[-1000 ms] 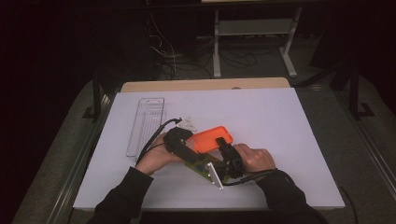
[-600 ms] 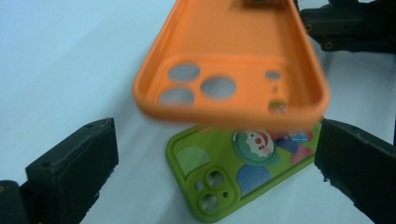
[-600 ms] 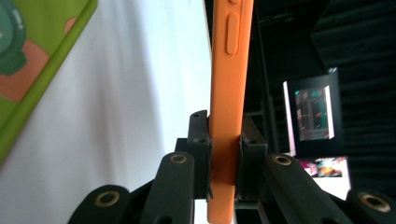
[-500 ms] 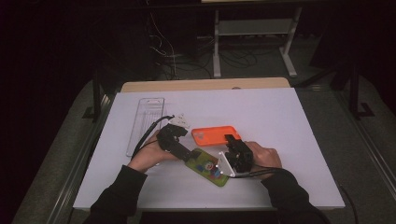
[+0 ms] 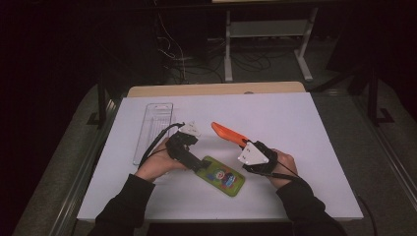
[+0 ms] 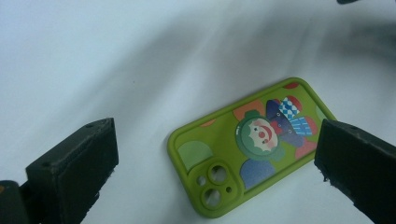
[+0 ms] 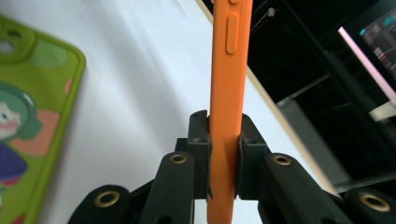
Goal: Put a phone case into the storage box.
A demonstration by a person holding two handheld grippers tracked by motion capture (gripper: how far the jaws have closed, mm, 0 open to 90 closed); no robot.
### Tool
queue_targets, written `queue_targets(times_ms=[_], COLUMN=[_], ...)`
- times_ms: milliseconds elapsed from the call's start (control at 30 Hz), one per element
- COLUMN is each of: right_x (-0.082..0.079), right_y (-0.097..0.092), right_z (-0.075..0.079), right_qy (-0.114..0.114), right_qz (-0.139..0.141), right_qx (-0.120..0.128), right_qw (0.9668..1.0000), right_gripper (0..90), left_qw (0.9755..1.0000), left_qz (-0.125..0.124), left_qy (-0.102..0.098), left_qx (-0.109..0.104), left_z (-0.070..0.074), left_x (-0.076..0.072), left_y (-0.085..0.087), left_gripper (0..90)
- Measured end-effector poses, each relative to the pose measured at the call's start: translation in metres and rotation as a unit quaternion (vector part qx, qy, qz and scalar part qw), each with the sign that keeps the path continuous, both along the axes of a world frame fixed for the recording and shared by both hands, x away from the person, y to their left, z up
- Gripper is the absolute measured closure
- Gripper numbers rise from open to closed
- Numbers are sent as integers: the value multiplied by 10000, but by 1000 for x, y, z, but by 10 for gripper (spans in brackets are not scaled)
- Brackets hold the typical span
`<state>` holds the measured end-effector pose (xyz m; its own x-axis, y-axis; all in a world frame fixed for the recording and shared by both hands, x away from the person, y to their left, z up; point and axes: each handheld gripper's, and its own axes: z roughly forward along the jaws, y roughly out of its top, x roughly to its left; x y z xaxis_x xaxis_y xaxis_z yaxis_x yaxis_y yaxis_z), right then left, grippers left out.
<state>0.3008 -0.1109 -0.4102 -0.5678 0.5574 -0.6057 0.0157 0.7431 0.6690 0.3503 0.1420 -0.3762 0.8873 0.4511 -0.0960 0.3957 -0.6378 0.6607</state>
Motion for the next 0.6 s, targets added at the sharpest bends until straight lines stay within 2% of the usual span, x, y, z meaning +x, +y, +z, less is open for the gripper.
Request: queue_targets(times_ms=[33,67,100,133,167,200,300,333,367,400,433,467,500,533,567,600], right_x=[1,1,2,4,4,4,8,10,10,11,11,13,13,15,15,16], right_y=[-2,-2,-2,-4,-4,-5,-9,-10,-10,-12,-12,-14,-14,-16,-16,-17], right_z=[1,1,1,2,2,3,3,3,3,4,4,4,4,4,4,4], right_qy=[76,76,168,400,400,518,838,1040,1040,1254,1254,1384,1384,1540,1540,1588], right_qz=[-28,-28,-39,-106,-106,-120,-164,-184,-184,-210,-210,-211,-211,-242,-242,-238], right_qx=[107,107,263,521,521,705,1047,1240,1240,1454,1454,1614,1614,1790,1790,1860], right_qw=[9999,9999,9995,9978,9978,9961,9908,9867,9867,9812,9812,9769,9769,9714,9714,9693], right_gripper=[778,778,778,778,778,778,778,778,778,779,779,779,779,779,779,779], left_qw=[10000,9999,9999,9999,10000,10000,10000,10000,10000,10000,10000,10000,10000,10000,9999,10000], left_qz=[-31,-60,-56,-52,-8,-3,0,10,20,20,69,75,73,89,98,69], left_qy=[-5,-1,-14,-22,11,15,6,3,0,-1,18,5,7,6,22,12], left_qx=[43,101,85,94,70,72,74,76,70,65,-11,-8,-4,-11,-10,27], left_z=[0,0,0,-1,-1,-1,-1,-1,-1,-1,-2,-2,-2,-2,-2,-2], left_x=[0,0,1,1,0,0,0,0,0,0,0,0,0,0,0,1], left_y=[0,1,0,0,0,0,-1,-1,-1,0,-1,-1,-1,-1,-1,0], left_gripper=[0,0,0,0,0,0,0,0,0,0,0,0,0,0,0,0])
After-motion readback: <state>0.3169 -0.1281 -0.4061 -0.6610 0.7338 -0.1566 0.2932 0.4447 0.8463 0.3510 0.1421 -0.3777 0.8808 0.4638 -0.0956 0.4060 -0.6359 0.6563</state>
